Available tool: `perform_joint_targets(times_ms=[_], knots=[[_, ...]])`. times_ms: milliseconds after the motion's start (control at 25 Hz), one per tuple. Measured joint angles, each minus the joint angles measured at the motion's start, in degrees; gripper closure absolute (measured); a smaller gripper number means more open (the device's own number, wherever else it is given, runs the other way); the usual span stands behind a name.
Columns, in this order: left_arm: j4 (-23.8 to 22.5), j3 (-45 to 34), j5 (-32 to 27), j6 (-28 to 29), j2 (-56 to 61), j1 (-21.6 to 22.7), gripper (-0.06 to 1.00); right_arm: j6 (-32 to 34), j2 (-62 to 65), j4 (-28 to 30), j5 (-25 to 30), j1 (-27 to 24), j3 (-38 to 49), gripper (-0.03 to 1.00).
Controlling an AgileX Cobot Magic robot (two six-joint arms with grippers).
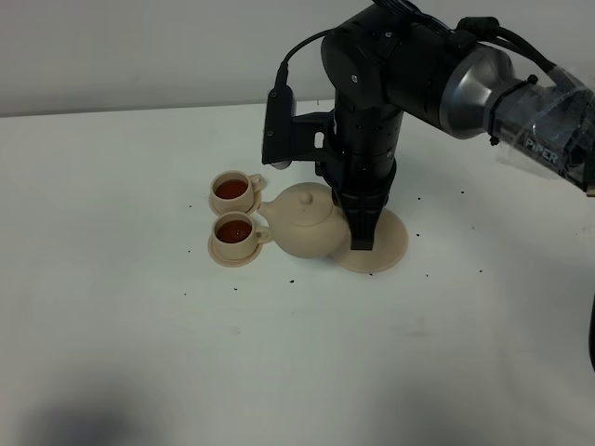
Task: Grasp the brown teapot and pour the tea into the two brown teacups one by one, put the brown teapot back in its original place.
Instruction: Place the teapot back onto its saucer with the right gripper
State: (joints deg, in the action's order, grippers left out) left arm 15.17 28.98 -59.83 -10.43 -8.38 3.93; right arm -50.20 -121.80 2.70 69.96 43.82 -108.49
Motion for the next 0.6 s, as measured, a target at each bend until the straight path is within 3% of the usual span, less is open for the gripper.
perform_joint_targets(times_ms=[320, 600], knots=[[0.0, 0.0, 0.0, 0.0, 0.0, 0.0, 0.69, 1.4, 0.0, 2.2, 0.0, -0.8, 0.0, 0.86], [0.0, 0.0, 0.0, -0.1, 0.0, 0.0, 0.69, 11.8, 0.0, 2.4, 0.0, -7.5, 0.0, 0.86]])
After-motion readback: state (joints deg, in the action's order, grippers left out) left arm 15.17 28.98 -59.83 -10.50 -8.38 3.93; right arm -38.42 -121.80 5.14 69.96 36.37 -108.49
